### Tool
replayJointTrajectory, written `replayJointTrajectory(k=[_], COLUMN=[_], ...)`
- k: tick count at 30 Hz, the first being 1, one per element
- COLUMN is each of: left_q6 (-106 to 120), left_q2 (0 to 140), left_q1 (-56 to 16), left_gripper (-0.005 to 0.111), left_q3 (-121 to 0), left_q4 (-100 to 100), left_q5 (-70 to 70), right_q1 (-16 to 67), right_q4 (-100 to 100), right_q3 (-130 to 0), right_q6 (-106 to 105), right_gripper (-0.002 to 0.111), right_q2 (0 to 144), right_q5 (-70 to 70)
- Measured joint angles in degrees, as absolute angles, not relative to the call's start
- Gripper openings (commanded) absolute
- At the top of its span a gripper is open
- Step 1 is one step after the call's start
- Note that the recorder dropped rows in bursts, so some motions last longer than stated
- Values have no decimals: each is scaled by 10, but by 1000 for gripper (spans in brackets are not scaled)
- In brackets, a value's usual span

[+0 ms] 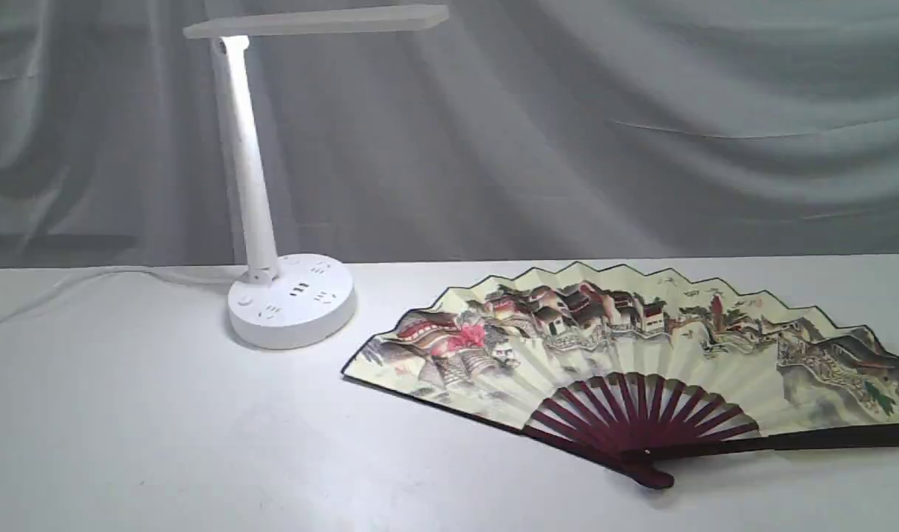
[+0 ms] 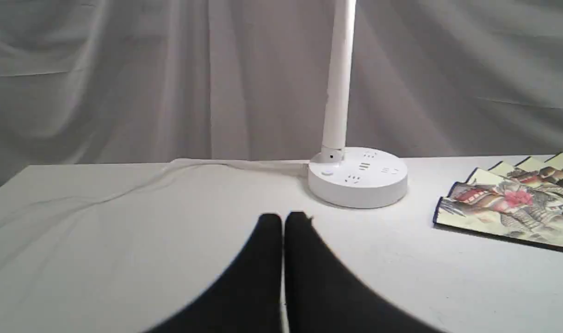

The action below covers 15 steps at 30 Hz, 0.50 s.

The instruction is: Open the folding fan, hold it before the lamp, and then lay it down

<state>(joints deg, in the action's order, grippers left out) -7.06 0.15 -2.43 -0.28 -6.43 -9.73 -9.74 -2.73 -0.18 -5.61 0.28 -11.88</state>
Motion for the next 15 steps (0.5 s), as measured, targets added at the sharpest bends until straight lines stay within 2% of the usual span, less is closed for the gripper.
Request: replayJointTrajectory(k=[15], left_q6=[-71], left_q2=[1], left_q1=[-24], left_gripper=[0], left_q3=[-3], left_q4=[-56], left_q5=[-109], right_q1=[-97], right_q4=[0], right_q3=[-2], right_q6=[-58], right_gripper=[0], right_q2=[3], right_q5=[-119])
